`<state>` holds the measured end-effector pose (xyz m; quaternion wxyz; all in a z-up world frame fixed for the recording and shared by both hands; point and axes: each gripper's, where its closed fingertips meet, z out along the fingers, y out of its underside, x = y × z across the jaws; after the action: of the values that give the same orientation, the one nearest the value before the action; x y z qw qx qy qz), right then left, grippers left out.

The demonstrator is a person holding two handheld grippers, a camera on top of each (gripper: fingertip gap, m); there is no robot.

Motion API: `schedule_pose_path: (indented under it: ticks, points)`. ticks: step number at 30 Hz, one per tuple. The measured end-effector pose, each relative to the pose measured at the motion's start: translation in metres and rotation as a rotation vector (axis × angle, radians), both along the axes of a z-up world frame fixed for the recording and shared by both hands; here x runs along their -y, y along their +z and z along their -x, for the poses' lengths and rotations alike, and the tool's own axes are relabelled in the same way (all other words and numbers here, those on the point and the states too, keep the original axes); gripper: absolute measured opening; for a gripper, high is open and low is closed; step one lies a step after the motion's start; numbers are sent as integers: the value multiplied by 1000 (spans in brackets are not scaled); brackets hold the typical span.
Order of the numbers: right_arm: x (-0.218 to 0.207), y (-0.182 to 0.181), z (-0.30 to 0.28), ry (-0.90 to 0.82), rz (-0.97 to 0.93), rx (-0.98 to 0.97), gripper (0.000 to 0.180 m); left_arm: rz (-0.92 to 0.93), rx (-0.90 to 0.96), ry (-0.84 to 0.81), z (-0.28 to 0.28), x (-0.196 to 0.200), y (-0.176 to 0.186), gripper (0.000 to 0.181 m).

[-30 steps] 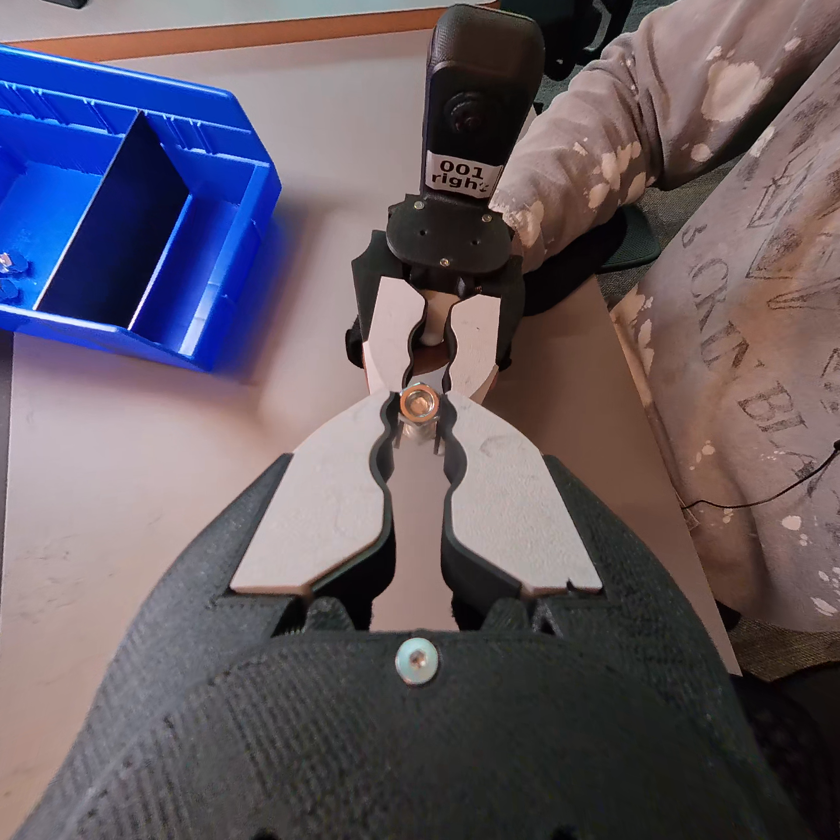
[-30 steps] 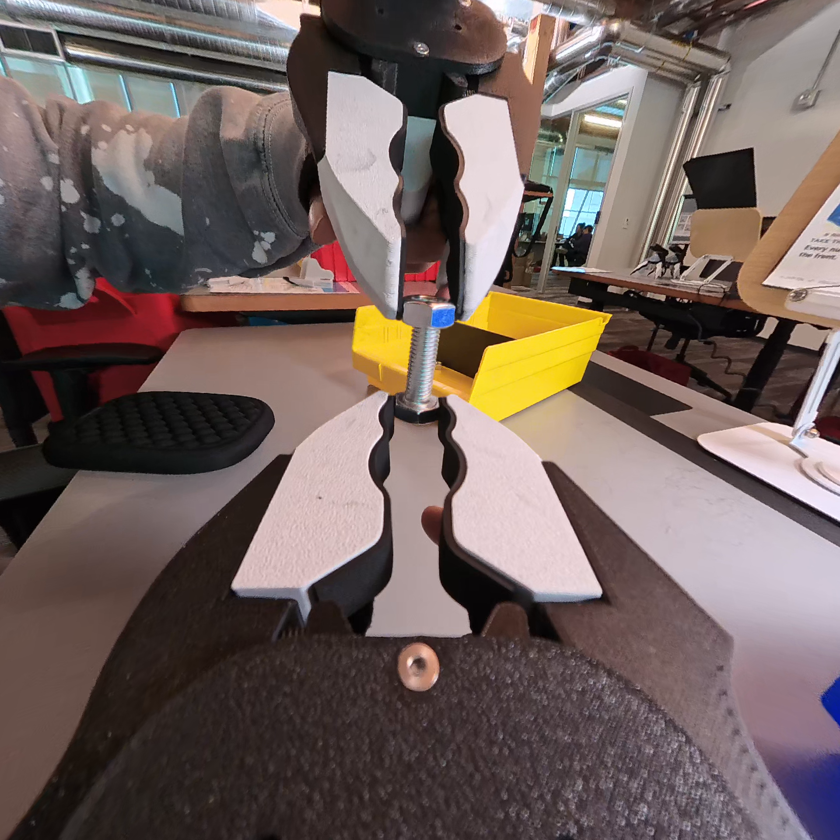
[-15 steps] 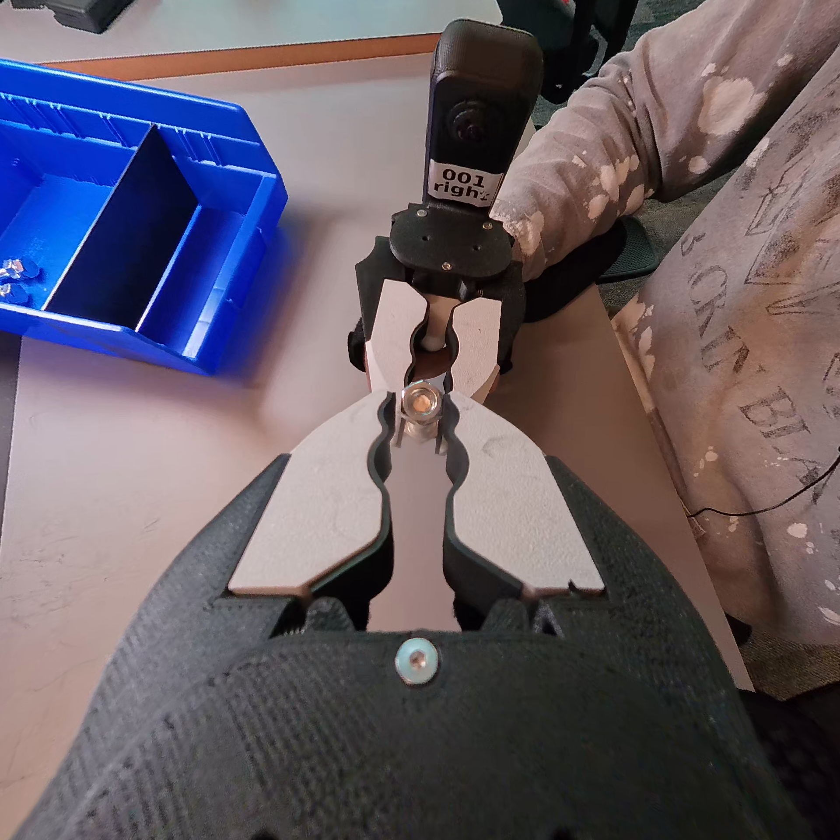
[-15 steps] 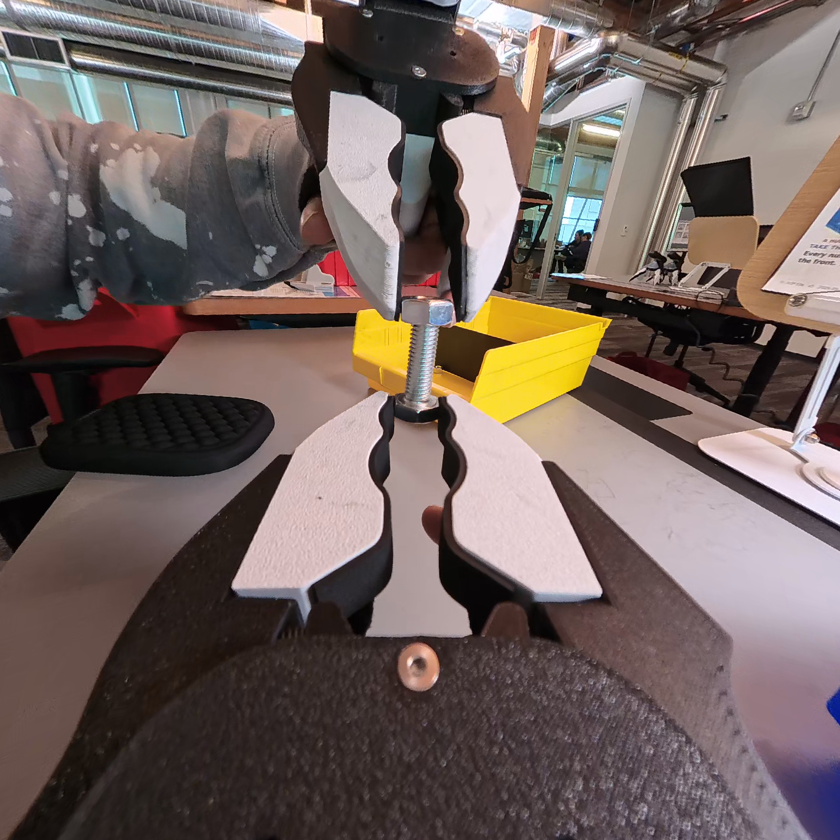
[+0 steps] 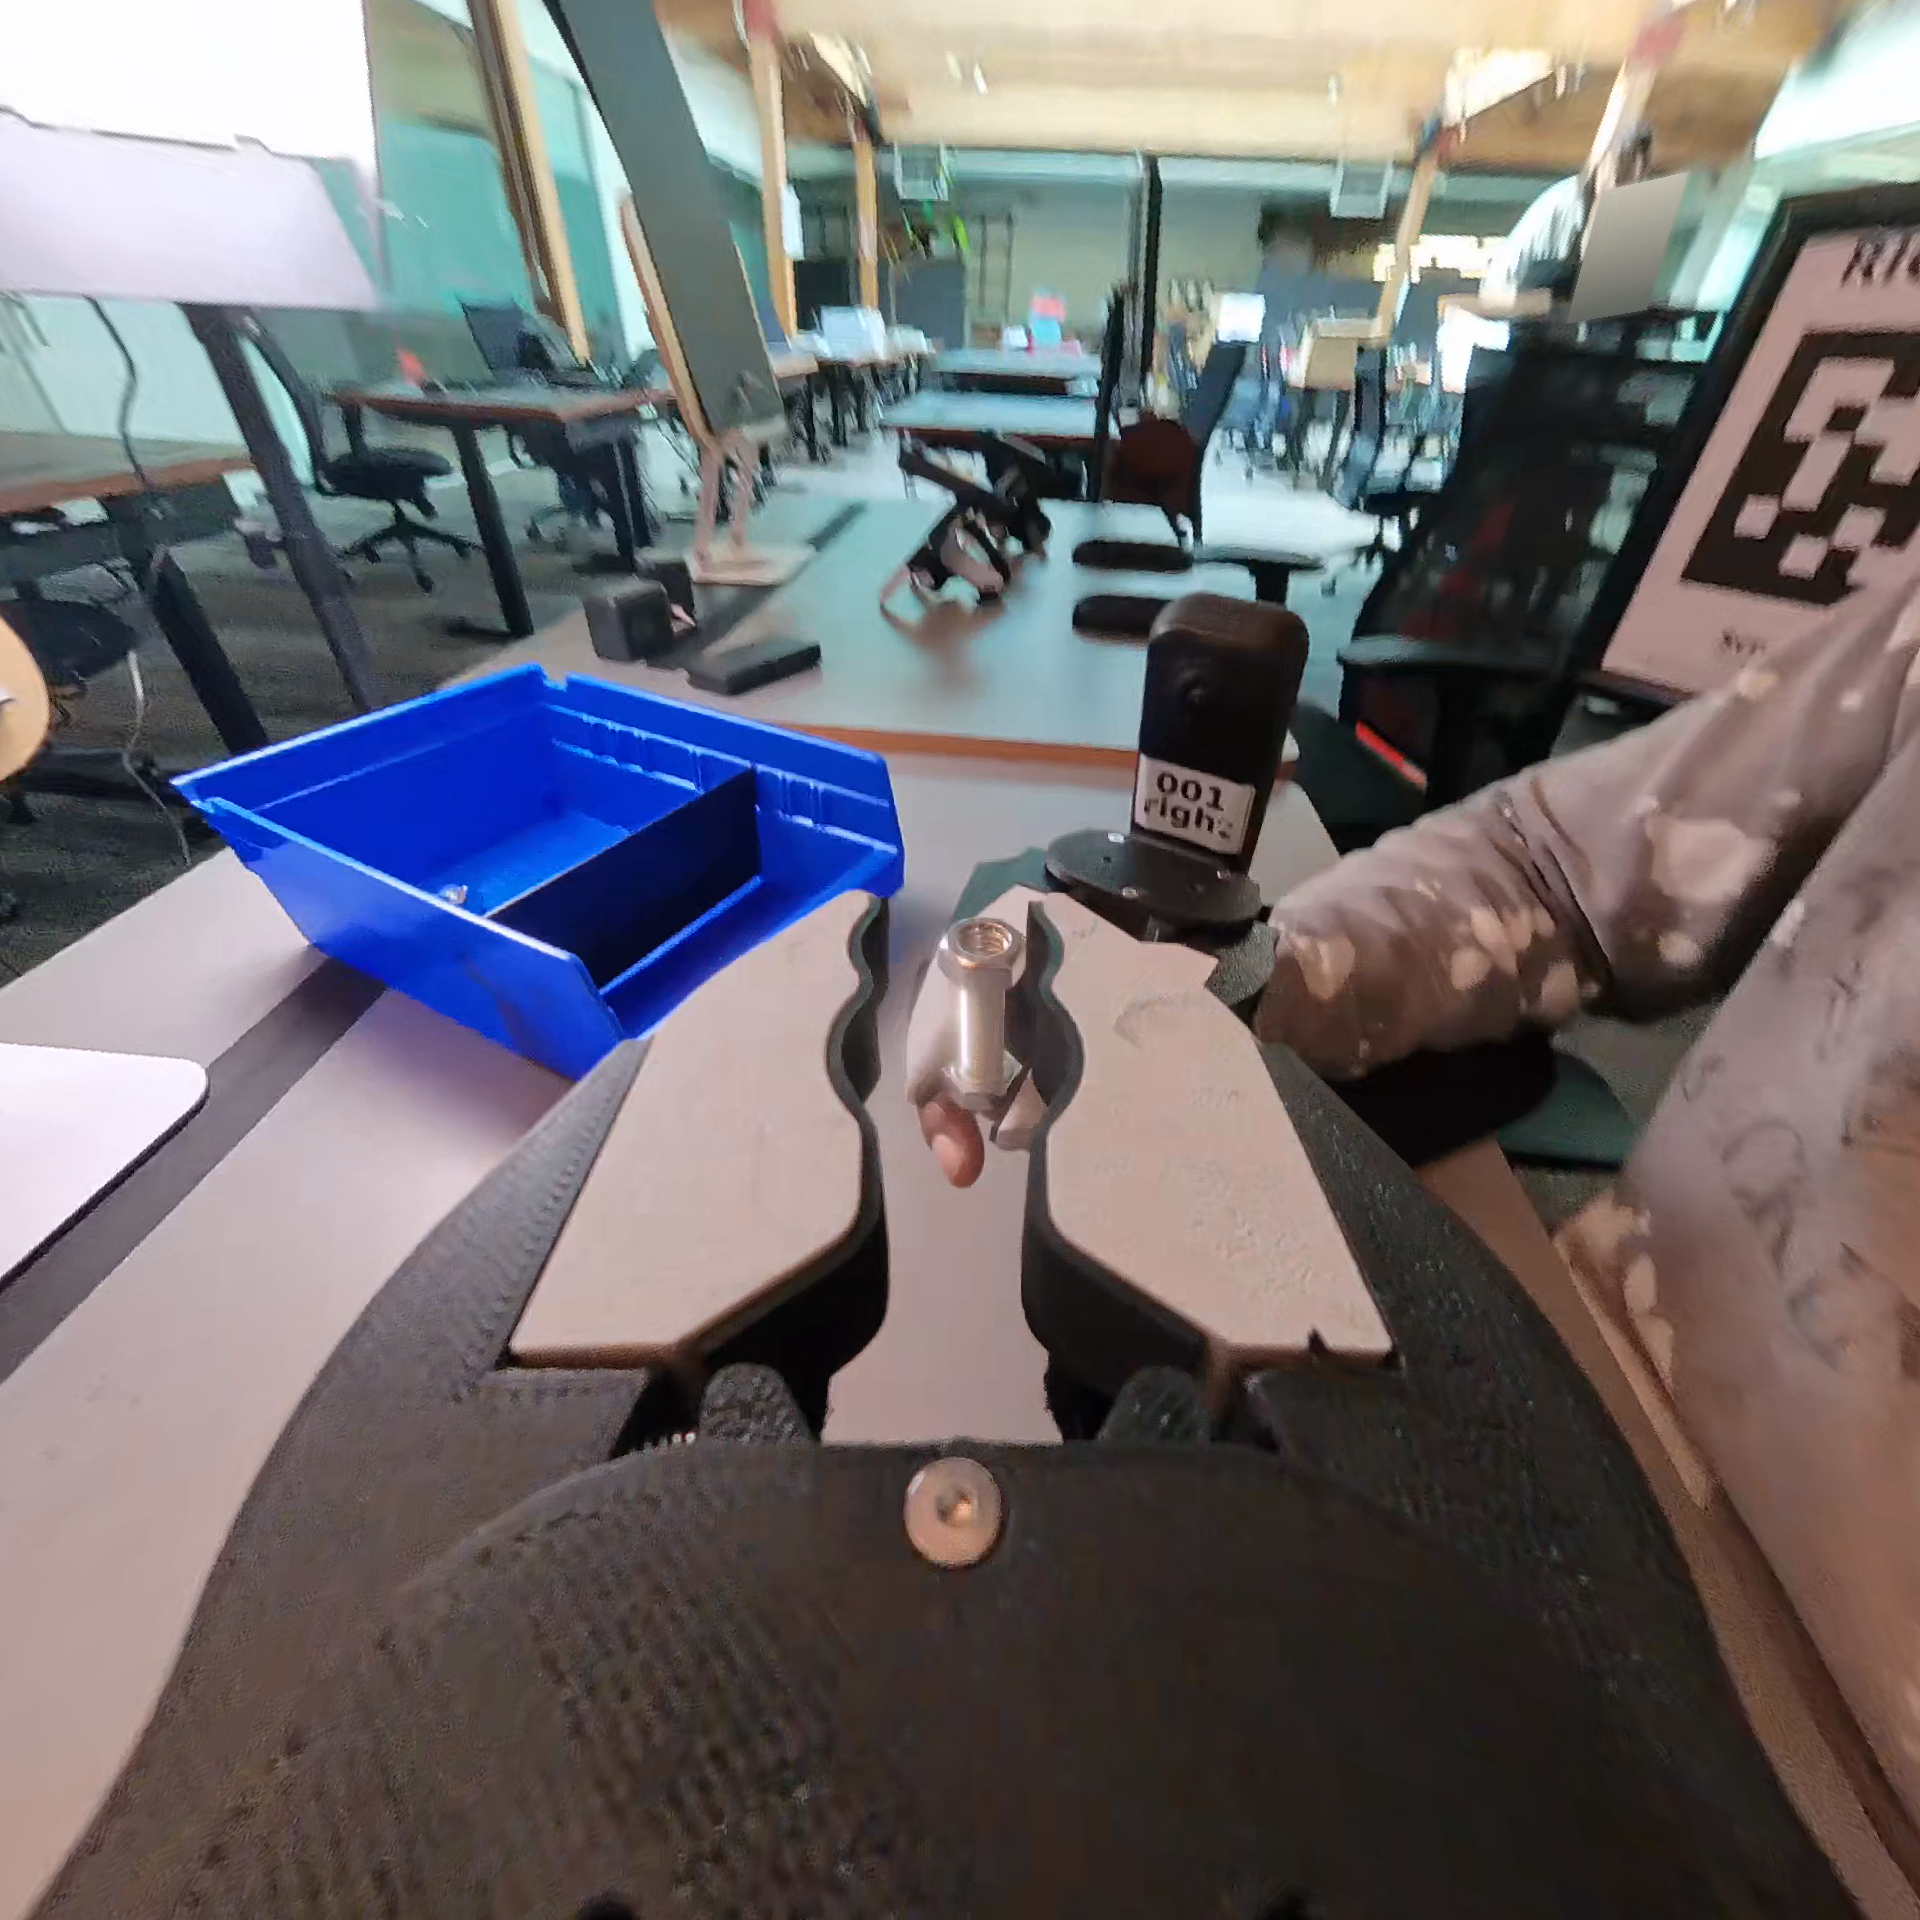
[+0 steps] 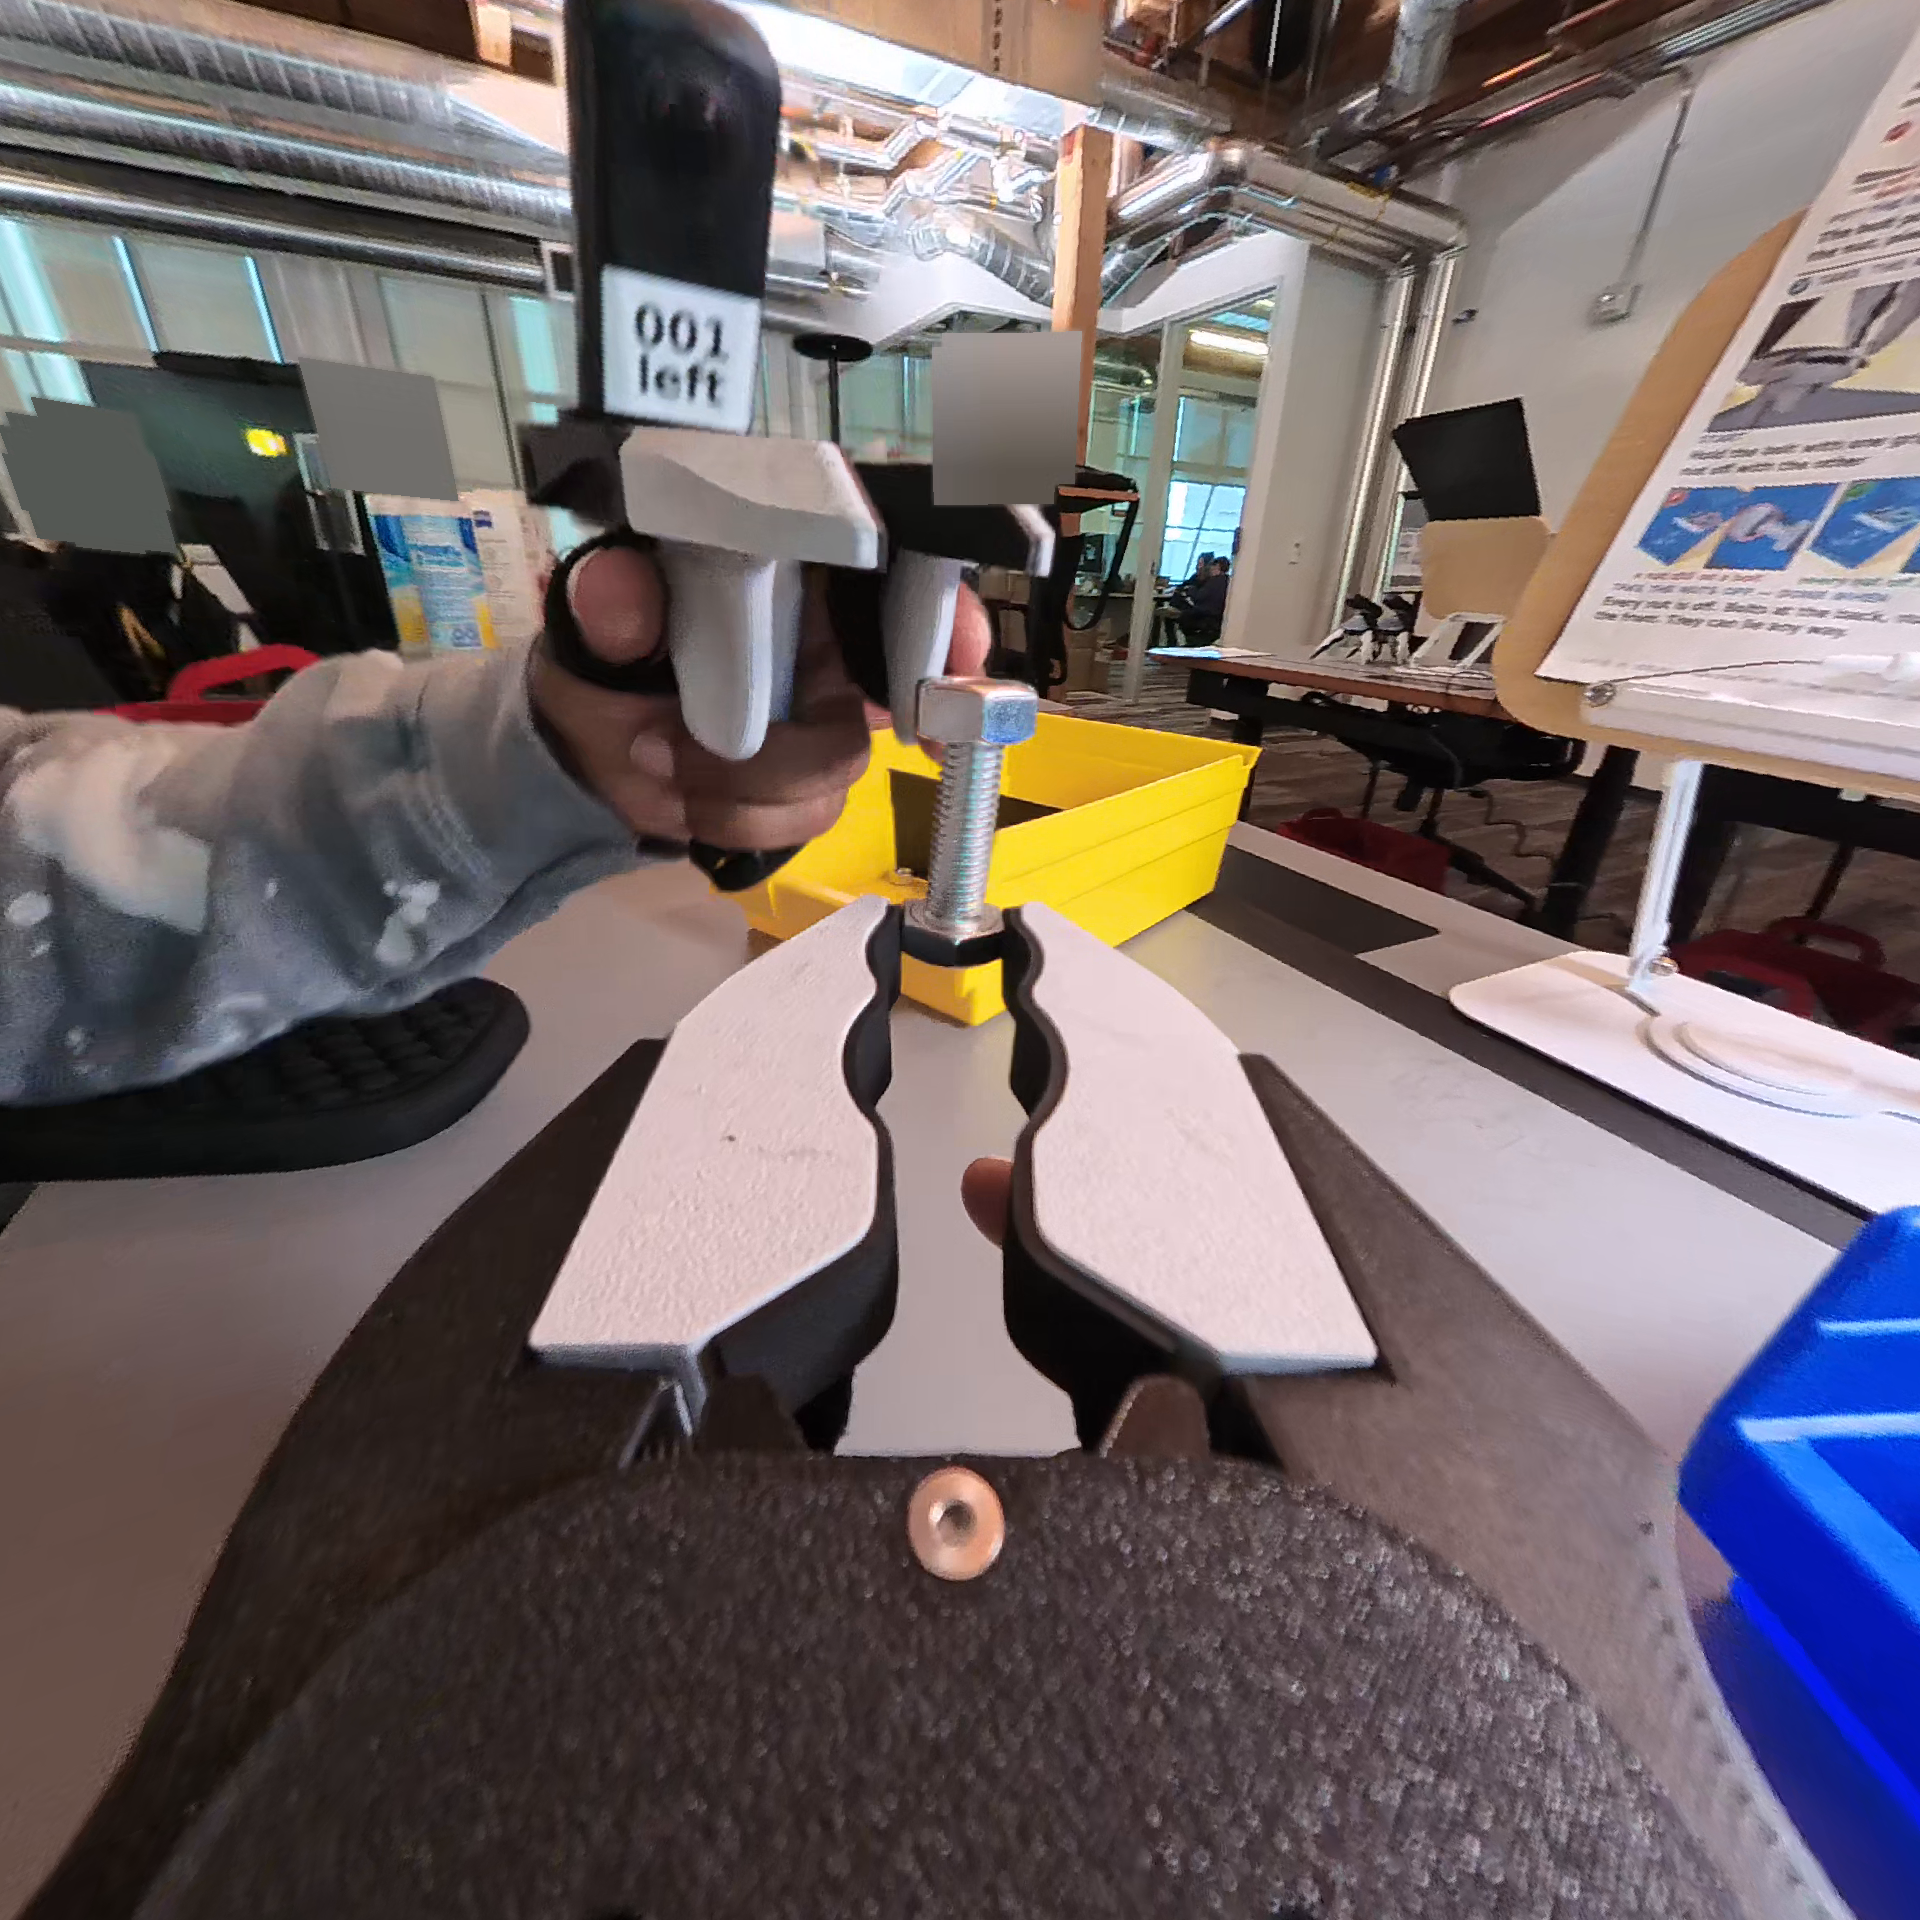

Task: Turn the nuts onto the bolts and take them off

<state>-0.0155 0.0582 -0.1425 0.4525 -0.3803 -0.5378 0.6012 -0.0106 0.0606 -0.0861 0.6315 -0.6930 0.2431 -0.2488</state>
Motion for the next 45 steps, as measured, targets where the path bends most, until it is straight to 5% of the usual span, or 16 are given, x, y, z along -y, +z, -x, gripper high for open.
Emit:
schedule_pose_path:
  ticks: [15, 27, 45]
  points:
    - [-2, -13, 8, -46, -35, 44, 18, -13, 90, 15, -8, -10, -29, 24]
    - [-9, -23, 13, -130, -96, 93, 18, 34, -81, 126, -2, -16, -41, 20]
    - [38, 17, -19, 299, 133, -106, 18, -22, 184, -243, -32, 25, -3, 20]
